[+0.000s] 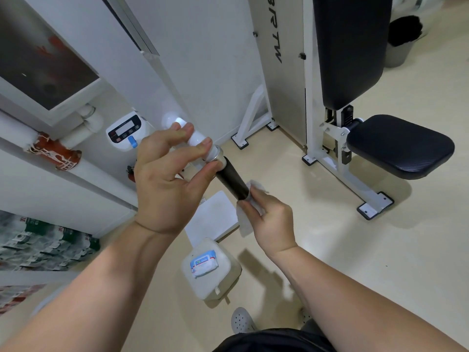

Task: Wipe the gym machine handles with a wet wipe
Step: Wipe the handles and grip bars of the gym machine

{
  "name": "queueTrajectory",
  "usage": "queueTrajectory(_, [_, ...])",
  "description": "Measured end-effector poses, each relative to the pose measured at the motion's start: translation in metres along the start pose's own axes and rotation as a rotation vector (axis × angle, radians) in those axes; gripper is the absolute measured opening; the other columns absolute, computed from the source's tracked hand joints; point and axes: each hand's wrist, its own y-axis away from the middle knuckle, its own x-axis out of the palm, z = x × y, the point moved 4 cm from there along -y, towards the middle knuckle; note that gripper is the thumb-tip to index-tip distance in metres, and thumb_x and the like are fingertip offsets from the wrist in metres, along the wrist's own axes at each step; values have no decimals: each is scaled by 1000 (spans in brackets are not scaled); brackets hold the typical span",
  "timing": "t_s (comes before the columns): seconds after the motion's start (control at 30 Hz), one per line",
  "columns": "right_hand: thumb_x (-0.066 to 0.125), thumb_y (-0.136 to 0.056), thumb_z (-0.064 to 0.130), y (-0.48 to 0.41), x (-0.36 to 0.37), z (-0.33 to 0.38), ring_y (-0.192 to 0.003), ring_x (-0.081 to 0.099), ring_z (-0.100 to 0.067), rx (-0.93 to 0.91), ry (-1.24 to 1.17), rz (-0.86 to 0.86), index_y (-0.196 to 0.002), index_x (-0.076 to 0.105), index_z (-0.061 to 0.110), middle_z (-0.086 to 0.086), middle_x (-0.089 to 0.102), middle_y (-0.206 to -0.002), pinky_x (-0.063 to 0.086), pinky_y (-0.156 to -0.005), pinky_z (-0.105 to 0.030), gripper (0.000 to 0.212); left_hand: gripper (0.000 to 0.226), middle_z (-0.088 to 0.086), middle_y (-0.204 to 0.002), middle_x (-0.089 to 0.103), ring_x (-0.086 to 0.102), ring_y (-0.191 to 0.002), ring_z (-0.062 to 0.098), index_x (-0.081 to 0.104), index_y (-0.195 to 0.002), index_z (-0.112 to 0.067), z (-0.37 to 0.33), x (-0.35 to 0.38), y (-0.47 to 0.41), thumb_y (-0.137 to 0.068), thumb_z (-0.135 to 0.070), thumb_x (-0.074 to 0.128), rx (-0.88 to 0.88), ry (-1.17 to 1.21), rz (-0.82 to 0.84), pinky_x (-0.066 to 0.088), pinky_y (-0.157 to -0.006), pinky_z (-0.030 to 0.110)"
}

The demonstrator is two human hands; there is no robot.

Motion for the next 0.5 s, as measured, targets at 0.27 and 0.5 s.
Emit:
queueTrajectory(0.27, [70,-88,30,-26,3,69,-85,69,-5,-138,-77,-117,-119,74,17,11,77,-93,51,-79,-15,34,26,1,-116,54,65,-110,40,74,-105,-17,3,5,-10,-82,-27,82,18,14,39,53,-92,53])
queueTrajectory(0.5, [75,-88,21,-7,2,19,-80,60,18,45,45,-145,-103,74,7,23,62,-74,37,-72,-1,20,27,5,-112,60,62,-102,35,77,-100,-13,16,8,-16,-79,-26,87,167,73,1,52,-86,57])
